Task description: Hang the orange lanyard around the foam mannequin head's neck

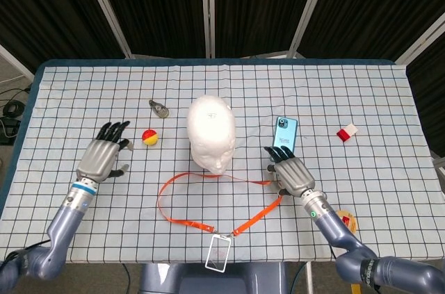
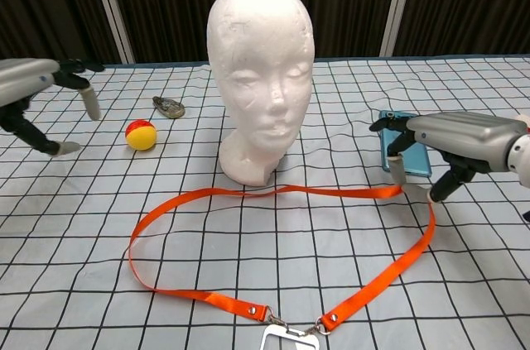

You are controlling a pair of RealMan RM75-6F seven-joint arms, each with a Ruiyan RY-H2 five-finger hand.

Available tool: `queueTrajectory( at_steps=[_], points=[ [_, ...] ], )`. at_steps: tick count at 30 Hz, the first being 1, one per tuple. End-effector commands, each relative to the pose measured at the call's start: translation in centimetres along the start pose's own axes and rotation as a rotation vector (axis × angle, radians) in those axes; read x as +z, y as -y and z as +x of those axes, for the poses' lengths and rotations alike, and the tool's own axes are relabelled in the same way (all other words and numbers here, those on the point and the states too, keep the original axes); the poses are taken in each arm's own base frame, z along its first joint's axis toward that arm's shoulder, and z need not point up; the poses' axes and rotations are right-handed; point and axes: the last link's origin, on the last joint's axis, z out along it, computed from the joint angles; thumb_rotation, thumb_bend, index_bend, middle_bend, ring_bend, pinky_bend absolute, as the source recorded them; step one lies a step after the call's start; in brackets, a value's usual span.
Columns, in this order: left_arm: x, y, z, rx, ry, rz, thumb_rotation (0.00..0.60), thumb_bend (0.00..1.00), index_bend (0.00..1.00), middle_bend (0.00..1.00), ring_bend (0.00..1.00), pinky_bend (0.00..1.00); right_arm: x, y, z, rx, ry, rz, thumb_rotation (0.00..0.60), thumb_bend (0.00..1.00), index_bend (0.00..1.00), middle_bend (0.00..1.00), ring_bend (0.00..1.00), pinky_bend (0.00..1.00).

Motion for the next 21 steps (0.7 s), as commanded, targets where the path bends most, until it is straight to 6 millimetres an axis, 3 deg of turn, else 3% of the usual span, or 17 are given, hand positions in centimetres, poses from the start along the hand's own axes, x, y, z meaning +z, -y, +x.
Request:
queueTrajectory(
  at_steps=[1, 8, 21],
  points=[
    [2.4, -2.4, -1.3, -0.023, 0.036, -0.055, 0.600, 0.29, 0.43, 0.00, 0.00, 0.00, 0.0, 0.0, 0.1, 0.008, 0.003, 0.002, 0.600, 0.44, 0.73, 0.04, 0.00, 0.00],
    [4.5, -5.9, -4.0, -0.058, 0.089, -0.128, 0.600, 0.29, 0.44, 0.00, 0.00, 0.00, 0.1, 0.2, 0.4, 0.034, 0.004, 0.006, 0.600, 0.44, 0.74, 0.05, 0.00, 0.00],
    [5.7, -8.6, -7.1, -0.108, 0.152, -0.175, 0.600, 0.34, 0.48, 0.00, 0.00, 0.00, 0.4, 0.3, 0.6, 0.050, 0.002, 0.019, 0.600, 0.44, 0.74, 0.05, 0.00, 0.00]
  ],
)
